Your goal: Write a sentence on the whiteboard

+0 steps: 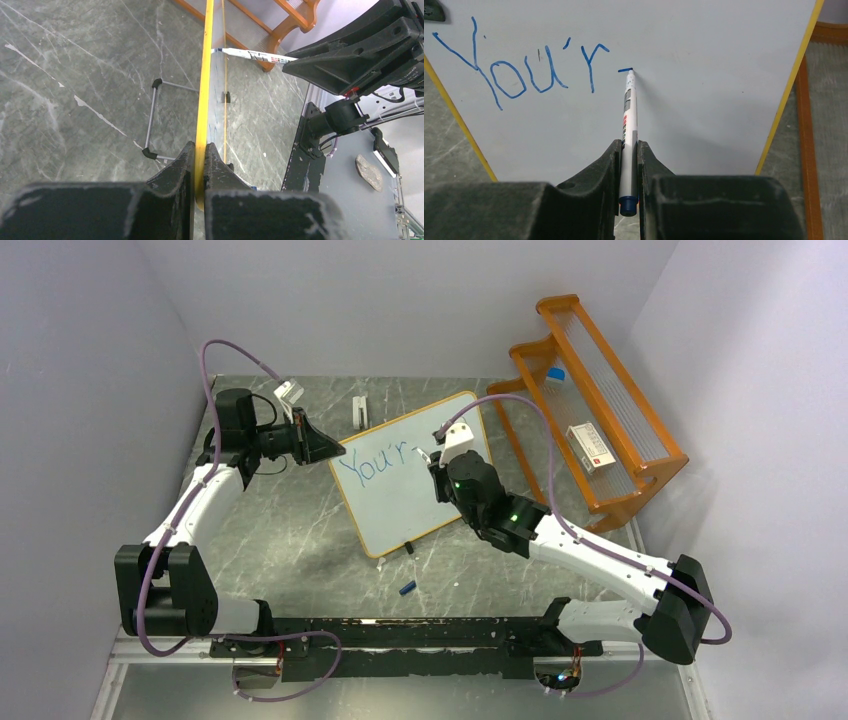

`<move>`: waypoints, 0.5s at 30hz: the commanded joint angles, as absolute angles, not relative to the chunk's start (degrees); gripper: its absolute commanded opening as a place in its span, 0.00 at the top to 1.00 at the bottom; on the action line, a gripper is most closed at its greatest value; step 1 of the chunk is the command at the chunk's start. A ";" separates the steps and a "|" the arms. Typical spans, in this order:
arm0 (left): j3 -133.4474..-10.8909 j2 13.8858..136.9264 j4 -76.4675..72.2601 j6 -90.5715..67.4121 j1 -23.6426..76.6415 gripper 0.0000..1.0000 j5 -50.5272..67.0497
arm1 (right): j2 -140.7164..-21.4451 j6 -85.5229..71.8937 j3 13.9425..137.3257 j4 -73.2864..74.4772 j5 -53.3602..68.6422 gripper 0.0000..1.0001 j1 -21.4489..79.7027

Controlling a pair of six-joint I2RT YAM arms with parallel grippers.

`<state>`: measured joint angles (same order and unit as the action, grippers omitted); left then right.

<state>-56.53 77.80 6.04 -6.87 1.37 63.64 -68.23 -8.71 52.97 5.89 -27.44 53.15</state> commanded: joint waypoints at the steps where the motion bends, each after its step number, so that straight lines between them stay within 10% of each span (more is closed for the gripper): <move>1: -57.54 78.44 6.85 -3.69 0.65 0.95 64.15 | -68.70 -7.65 54.25 4.57 -28.83 1.00 52.37; 15: -57.47 78.35 6.69 -3.76 0.62 0.95 64.49 | -70.00 -6.46 55.99 2.03 -27.10 1.00 52.38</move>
<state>-56.53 77.80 6.09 -6.87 1.32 63.70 -69.34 -7.22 54.26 4.12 -27.77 52.93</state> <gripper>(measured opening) 0.086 0.168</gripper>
